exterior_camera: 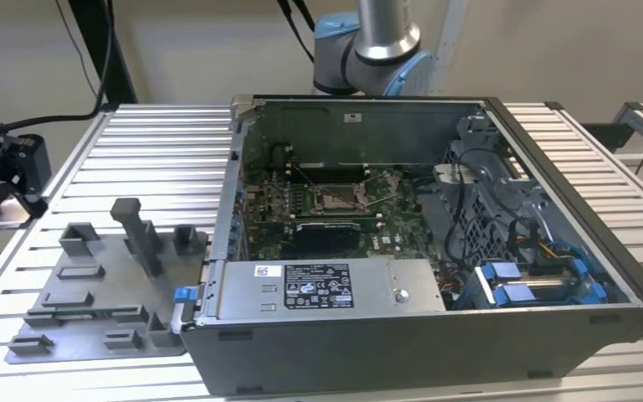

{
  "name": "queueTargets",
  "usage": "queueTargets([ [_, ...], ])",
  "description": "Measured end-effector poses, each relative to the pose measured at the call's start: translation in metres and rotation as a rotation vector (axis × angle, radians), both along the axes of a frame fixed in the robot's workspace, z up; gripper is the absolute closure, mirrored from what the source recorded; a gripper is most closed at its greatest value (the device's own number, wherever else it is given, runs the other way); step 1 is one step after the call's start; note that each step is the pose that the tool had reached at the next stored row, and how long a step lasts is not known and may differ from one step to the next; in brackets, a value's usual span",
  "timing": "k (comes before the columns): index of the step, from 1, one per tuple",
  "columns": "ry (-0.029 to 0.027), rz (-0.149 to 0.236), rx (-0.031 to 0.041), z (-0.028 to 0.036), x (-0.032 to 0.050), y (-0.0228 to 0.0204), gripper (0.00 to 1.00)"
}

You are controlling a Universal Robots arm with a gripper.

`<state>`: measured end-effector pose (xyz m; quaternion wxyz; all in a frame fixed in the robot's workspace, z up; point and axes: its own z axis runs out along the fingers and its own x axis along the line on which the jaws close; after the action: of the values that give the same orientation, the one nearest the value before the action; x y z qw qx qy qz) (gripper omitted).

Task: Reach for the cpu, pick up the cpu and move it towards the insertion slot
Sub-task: 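Pick up the cpu and move it towards the insertion slot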

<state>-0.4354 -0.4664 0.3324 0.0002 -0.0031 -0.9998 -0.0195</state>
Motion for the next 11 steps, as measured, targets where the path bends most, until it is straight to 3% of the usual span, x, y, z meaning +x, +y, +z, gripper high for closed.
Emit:
queueTargets([
  [11, 0.0000, 0.000, 0.0000, 0.0053, 0.0000, 0.0000, 1.00],
])
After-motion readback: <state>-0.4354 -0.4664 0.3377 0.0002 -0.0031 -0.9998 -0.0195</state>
